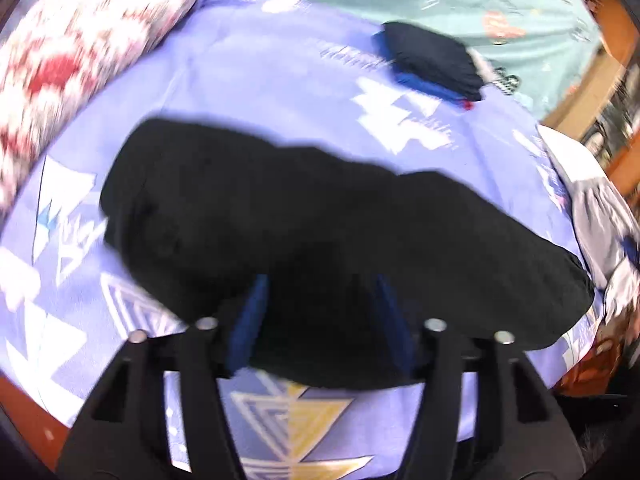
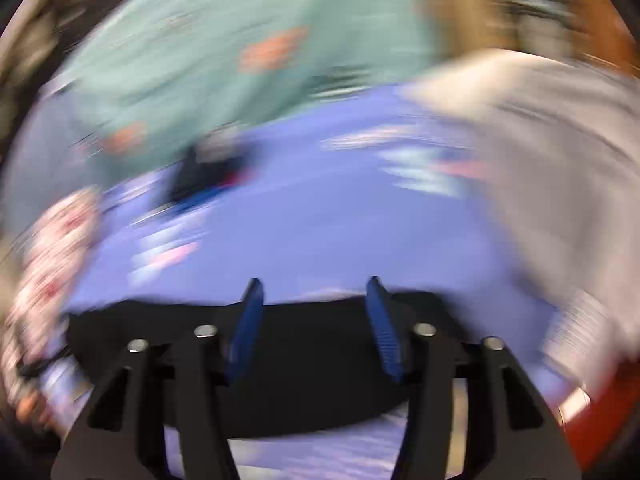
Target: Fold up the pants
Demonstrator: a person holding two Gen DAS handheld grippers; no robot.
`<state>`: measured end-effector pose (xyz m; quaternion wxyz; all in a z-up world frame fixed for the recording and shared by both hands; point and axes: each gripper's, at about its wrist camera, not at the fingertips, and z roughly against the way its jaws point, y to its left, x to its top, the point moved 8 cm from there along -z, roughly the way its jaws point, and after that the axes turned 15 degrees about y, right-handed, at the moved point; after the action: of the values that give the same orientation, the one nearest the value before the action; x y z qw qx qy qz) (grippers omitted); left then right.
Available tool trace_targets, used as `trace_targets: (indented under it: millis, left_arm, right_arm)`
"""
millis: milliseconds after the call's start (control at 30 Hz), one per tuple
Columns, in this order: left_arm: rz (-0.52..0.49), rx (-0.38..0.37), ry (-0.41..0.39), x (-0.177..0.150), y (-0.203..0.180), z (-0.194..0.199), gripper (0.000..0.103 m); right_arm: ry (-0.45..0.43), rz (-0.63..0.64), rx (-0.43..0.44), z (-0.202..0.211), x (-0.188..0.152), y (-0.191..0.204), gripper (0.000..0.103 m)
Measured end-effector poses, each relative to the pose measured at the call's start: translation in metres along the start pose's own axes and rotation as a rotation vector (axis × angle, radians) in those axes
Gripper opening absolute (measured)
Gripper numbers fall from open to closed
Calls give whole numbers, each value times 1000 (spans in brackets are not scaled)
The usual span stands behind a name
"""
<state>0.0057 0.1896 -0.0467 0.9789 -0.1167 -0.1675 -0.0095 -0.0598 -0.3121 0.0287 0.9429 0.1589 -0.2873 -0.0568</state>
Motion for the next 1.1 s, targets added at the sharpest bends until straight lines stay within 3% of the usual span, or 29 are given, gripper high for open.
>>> trace_targets:
  millis: [100,167,233,400,567,633,667,767,833,900,967,1033,1100]
  left_arm:
    - [-6,46,-15,14,-1,-8,70]
    - [63,59,28,16,19,-23,70]
    - [123,36,66,12,38,-35,68]
    - [118,6,87,-2,50,-30,65]
    - [120,15,114,-10,51,-26,65]
    - [113,34,136,-5,49,-31,65]
    - [112,38,142,-5,48,-31,65]
    - [115,46,148,-3,49,-32,65]
    - [119,45,145,-3,49,-32,65]
    - [125,41,141,-3,49,-31,65]
    - [131,35,136,-5,50,-30,65]
    - [130,26,131,-6,51,-28,65]
    - [135,11,126,-7,52,-27,65]
  right_arm:
    - [201,245,245,-73,32,119,55]
    - [319,350,320,-121,40,174,55]
    - [451,456,328,-183,41,223,55]
    - [705,639,380,-255,14,275,55]
    - [926,840,530,-233,-59,285,55]
    - [919,892,546,-224,-69,287,55]
    - [871,889,539,-222,-61,288,55]
    - [683,794,546,-224,2,290,55]
    - [638,739,534,-237,35,290,56]
    - [741,721,523,-268,39,294,57]
    - [866,738,502,-289,15,294,57]
    - [963,856,509,-275,-27,296,57]
    - [977,933,558,-249,-49,300,57]
